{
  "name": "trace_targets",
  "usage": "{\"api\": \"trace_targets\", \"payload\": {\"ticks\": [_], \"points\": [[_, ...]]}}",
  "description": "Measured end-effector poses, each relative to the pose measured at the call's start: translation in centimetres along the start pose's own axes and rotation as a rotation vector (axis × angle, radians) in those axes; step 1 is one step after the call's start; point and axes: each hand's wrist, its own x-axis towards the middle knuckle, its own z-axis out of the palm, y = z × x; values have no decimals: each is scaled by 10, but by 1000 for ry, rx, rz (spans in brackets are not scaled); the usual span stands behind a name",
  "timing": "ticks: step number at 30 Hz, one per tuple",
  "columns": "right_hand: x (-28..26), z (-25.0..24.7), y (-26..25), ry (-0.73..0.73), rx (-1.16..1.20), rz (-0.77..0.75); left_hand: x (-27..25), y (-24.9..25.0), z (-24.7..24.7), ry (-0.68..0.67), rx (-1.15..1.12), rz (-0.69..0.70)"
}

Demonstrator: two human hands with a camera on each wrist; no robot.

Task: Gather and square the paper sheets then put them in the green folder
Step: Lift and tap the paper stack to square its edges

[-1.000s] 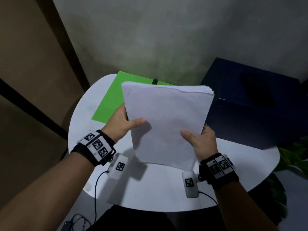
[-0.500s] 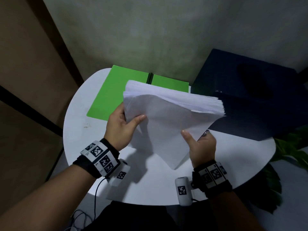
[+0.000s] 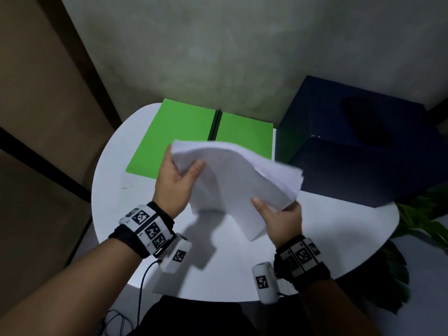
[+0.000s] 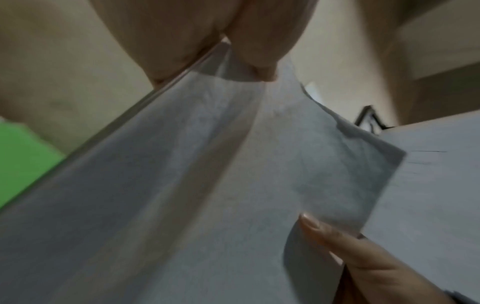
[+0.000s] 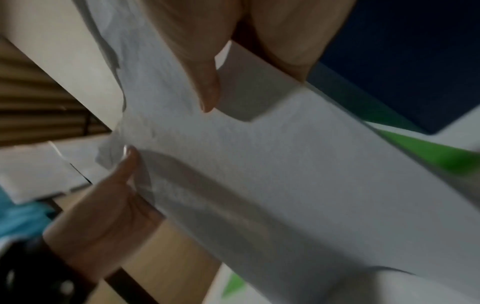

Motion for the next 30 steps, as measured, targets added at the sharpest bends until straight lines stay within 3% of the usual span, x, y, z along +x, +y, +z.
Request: {"api": "trace_targets", "payload": {"ticks": [2, 5, 9, 20, 27, 30], "points": [[-3, 2, 12, 39, 17, 102, -6, -25, -1, -92, 37, -103], [1, 7, 17, 59, 70, 114, -10, -34, 1, -160, 118, -123], [4, 10, 18, 84, 94, 118, -3, -36, 8, -120, 107, -110], [19, 2, 17, -20, -23, 105, 15, -48, 17, -26, 165, -212], [23, 3, 69, -134, -49, 294, 27, -75, 18, -107, 325, -473], [25, 6, 71, -89, -161, 287, 30, -90, 15, -176, 389, -578]]}}
